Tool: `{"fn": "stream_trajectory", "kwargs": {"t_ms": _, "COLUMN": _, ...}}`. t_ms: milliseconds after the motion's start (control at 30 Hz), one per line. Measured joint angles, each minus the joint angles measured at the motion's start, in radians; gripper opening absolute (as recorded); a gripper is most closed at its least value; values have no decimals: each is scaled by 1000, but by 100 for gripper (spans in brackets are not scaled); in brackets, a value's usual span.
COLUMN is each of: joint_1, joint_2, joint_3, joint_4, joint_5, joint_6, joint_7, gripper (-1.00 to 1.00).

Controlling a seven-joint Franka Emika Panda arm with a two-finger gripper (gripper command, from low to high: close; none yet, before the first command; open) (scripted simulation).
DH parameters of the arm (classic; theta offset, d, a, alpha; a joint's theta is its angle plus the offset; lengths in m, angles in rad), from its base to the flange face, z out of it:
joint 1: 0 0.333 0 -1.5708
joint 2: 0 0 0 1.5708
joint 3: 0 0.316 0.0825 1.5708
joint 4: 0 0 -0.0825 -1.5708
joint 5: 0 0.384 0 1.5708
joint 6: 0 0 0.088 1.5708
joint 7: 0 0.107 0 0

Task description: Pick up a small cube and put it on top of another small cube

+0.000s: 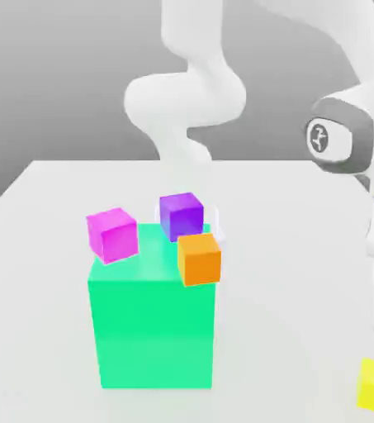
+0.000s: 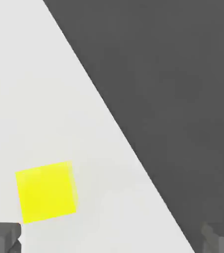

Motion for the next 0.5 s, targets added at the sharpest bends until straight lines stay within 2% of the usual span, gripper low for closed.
{"fn": "stream_trajectory", "kwargs": {"t_ms": 200, "joint_1": 51, "joint_2": 219, "joint_3": -26, "joint_4": 31, "joint_5": -68, "joint_6": 131, "joint_7": 3, "gripper": 0}}
{"fn": "stream_trajectory", "kwargs": {"t_ms": 233, "joint_1": 55, "joint_2": 238, "joint_3": -31, "joint_4": 35, "joint_5": -73, "joint_6": 146, "joint_7": 6, "gripper": -100}}
{"fn": "stream_trajectory", "kwargs": {"t_ms": 500, "joint_1": 49, "joint_2": 210, "joint_3": -23, "joint_4": 29, "joint_5": -67, "joint_6": 122, "joint_7": 1, "gripper": -100}}
